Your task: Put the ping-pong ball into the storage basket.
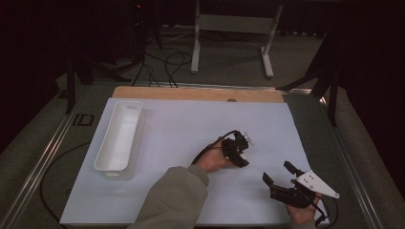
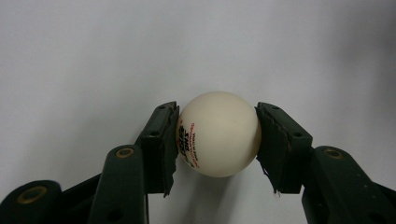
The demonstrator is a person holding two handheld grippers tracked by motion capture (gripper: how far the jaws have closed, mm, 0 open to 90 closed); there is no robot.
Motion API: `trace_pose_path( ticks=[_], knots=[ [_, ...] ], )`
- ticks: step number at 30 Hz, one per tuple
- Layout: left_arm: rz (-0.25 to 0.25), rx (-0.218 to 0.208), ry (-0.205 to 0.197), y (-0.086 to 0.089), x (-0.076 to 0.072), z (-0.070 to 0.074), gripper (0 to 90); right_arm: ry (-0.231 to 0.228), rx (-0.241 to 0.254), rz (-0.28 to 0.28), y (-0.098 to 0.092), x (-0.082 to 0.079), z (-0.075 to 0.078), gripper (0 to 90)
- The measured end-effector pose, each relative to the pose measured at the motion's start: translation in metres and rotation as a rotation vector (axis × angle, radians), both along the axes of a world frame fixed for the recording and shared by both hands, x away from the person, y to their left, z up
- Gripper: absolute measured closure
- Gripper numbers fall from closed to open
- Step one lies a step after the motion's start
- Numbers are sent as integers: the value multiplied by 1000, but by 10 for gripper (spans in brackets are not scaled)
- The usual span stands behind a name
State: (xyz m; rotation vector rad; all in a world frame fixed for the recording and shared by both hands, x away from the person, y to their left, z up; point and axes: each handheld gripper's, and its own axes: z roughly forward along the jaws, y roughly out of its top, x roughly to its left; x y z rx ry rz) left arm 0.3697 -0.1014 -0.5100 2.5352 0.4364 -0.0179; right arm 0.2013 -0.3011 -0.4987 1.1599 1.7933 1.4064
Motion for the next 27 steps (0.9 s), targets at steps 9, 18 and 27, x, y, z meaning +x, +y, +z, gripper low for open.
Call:
trace_pose_path(
  ticks=[9, 18, 27],
  knots=[
    [7, -10, 7, 3, 1, 4, 513, 1, 3, -1, 1, 1, -1, 81],
    [12, -1, 7, 5, 0, 9, 513, 1, 5, 0, 1, 2, -2, 81],
    [10, 1, 8, 7, -1, 12, 513, 0, 5, 1, 1, 2, -2, 81]
  ],
)
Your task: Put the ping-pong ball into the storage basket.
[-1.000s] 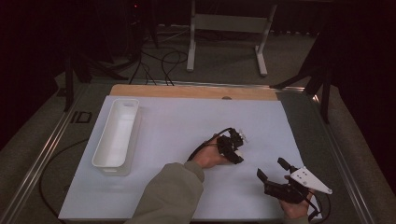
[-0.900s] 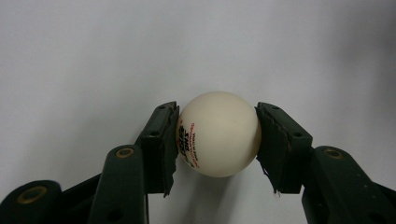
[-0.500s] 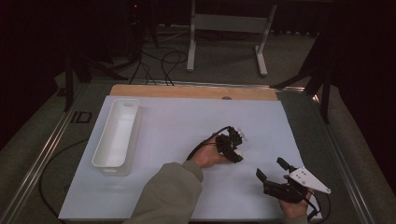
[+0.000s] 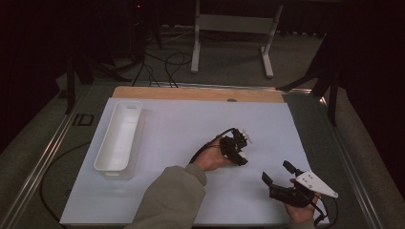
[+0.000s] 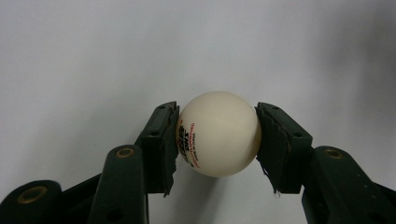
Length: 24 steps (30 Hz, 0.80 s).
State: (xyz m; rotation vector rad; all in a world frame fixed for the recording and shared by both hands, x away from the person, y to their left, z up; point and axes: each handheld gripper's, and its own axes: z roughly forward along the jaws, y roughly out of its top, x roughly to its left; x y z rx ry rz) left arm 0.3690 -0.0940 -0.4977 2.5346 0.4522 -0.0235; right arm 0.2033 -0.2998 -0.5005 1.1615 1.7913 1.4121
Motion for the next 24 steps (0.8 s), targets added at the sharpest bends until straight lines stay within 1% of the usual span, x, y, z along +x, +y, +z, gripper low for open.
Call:
trace_pose_path(
  ticks=[5, 15, 18, 21, 23, 24],
  knots=[
    [3, -3, 0, 1, -1, 2, 513, 2, 1, 1, 0, 0, 0, 81],
    [12, -16, -1, 6, -2, 10, 513, -1, 1, 0, 0, 0, 0, 81],
    [7, -9, -5, 8, -2, 13, 513, -1, 0, 1, 0, 0, 0, 81],
    [20, -12, -6, 10, -3, 16, 514, -1, 1, 1, 1, 0, 0, 81],
    [20, -12, -6, 10, -3, 16, 513, -1, 0, 0, 1, 0, 0, 81],
    [24, -11, -11, 13, -3, 19, 514, -2, 0, 0, 1, 0, 0, 81]
  ],
)
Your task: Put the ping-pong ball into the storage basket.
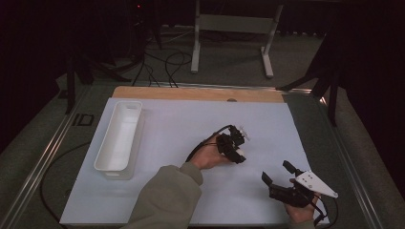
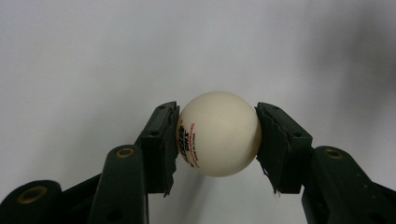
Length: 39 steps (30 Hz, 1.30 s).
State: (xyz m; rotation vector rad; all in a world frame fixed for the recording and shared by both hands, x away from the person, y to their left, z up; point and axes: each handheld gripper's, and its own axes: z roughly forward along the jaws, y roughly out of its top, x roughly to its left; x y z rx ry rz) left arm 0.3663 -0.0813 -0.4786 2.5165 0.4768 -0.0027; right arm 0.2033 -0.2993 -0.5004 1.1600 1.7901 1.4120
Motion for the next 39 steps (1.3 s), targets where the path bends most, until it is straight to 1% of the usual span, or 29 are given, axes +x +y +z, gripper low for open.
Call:
trace_pose_path(
  ticks=[3, 6, 7, 9, 13, 16, 22, 29, 38, 39],
  knots=[
    [4, -1, -4, 1, 0, 2, 513, 1, 0, 0, 0, 0, 0, 81],
    [17, 8, -14, 4, 0, 5, 513, 1, 0, 0, 0, 0, 0, 81],
    [25, 7, -11, 5, 0, 6, 513, 1, 0, 1, 0, 0, 0, 81],
    [26, 11, -16, 7, 1, 7, 513, 1, 0, 0, 0, 0, 0, 81],
    [37, 9, -19, 11, 2, 10, 513, 0, 0, -1, 0, 0, 0, 81],
    [49, -1, -21, 14, 2, 13, 514, 0, 1, -1, 0, 0, 0, 81],
    [54, -3, -24, 19, 3, 16, 514, -1, 1, -2, 0, 0, 0, 81],
    [66, 7, -36, 23, 3, 20, 513, 0, 2, -2, 1, 0, 0, 81],
    [68, 9, -29, 29, 3, 24, 514, 0, 3, -1, 1, 0, -1, 81],
    [72, 1, -29, 30, 3, 24, 514, 0, 3, -2, 1, 0, -1, 81]
  ],
)
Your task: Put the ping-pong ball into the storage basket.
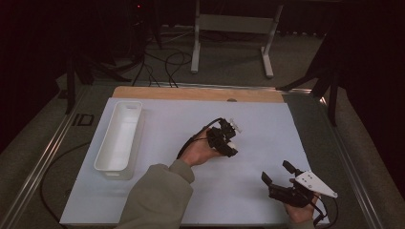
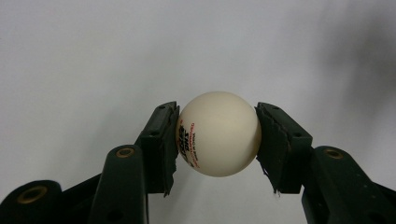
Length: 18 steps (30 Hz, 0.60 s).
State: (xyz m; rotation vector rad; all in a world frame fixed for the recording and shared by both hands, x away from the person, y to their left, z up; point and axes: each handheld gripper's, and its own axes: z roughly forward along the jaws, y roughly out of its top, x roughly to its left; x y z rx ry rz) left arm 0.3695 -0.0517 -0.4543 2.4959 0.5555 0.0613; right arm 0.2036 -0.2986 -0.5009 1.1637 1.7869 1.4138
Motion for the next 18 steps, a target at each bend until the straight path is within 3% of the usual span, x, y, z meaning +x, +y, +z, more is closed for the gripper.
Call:
trace_pose_path(
  ticks=[18],
  knots=[
    [15, -9, -3, 16, 1, 10, 513, 0, 0, 1, 0, 0, 0, 81]
  ],
)
